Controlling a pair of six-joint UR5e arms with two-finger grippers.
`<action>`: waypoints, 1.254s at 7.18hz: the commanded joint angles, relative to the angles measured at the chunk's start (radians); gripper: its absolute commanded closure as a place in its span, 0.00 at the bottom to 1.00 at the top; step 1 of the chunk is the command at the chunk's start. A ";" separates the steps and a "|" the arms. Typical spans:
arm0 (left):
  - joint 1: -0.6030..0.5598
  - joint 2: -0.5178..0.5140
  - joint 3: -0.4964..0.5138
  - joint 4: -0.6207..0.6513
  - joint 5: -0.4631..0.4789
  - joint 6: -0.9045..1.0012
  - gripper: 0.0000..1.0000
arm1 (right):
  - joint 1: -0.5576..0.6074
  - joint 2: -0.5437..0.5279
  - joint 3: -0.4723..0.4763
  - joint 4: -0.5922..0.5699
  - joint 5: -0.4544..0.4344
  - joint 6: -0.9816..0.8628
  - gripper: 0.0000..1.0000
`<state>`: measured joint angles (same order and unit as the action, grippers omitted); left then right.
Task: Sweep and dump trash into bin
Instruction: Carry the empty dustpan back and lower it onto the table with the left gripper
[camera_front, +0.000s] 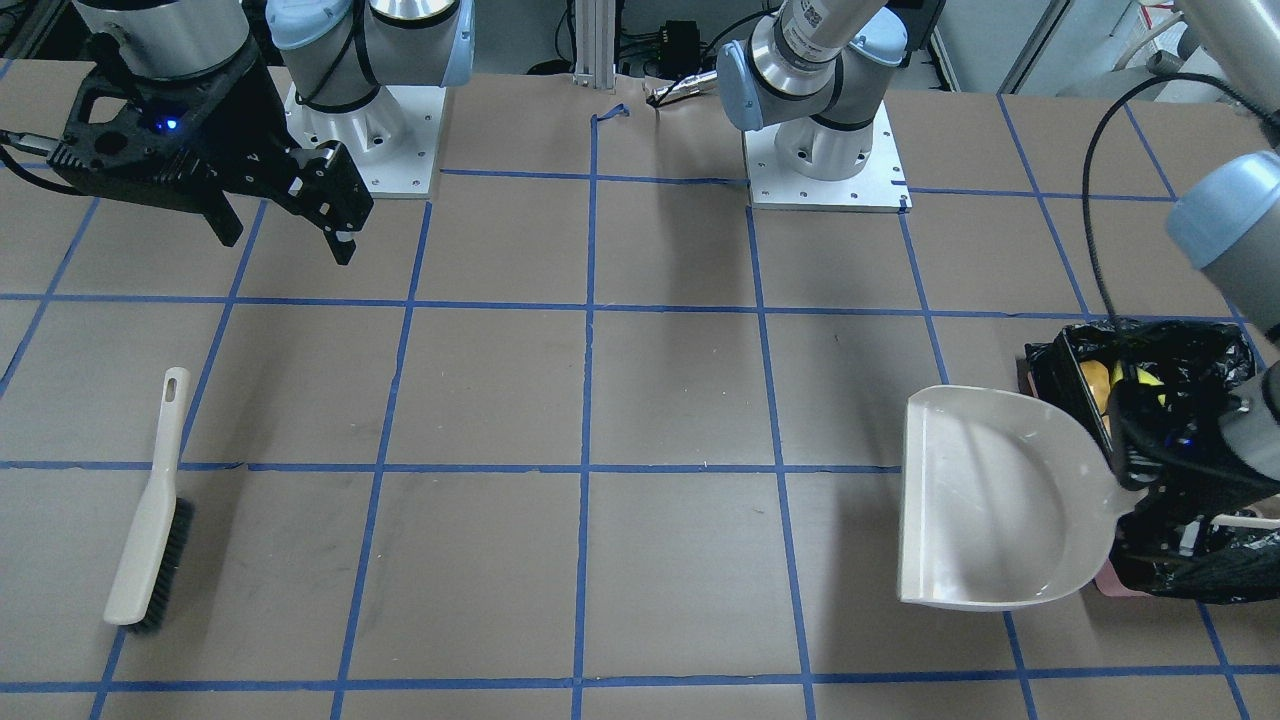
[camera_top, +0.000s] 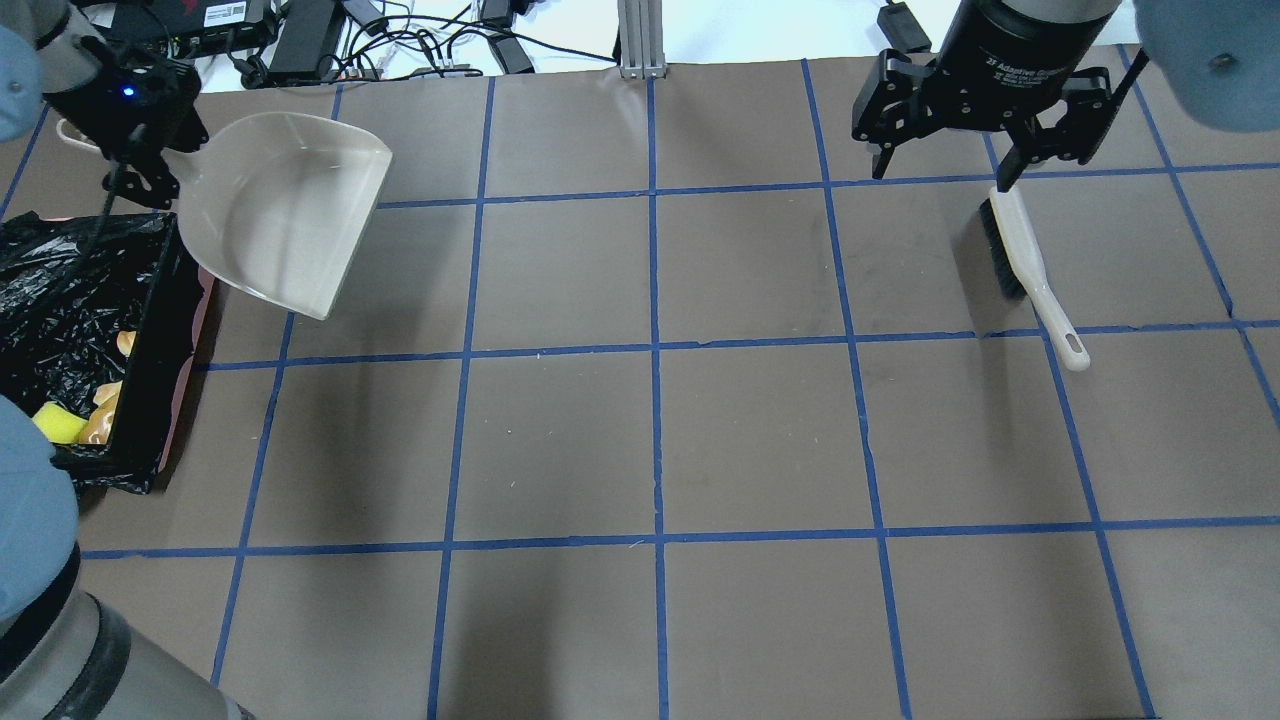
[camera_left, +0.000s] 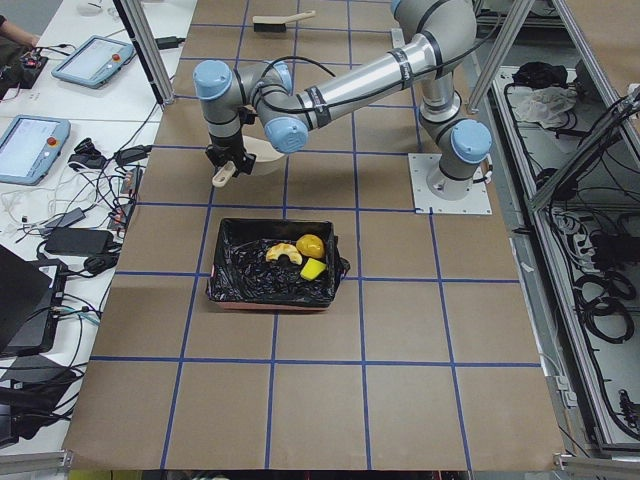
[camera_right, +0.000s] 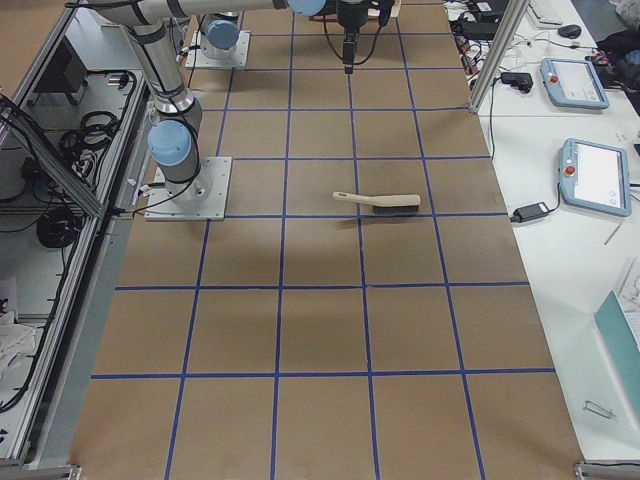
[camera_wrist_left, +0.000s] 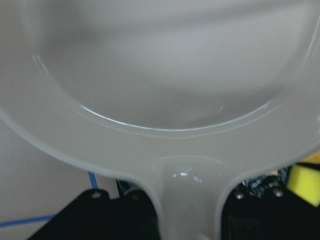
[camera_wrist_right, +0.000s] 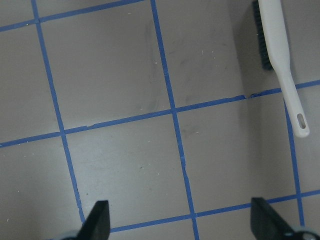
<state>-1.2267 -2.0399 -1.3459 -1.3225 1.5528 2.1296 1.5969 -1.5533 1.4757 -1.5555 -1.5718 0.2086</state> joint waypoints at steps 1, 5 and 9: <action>-0.048 -0.095 0.001 0.009 -0.067 -0.135 1.00 | 0.000 -0.002 0.000 0.002 -0.001 0.000 0.00; -0.151 -0.169 0.008 0.093 -0.053 -0.278 1.00 | 0.000 -0.004 0.000 0.003 -0.001 -0.002 0.00; -0.155 -0.203 -0.005 0.121 -0.020 -0.257 1.00 | 0.000 -0.005 0.005 0.005 -0.001 -0.003 0.00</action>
<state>-1.3805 -2.2340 -1.3466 -1.2037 1.5325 1.8656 1.5969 -1.5582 1.4787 -1.5510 -1.5723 0.2058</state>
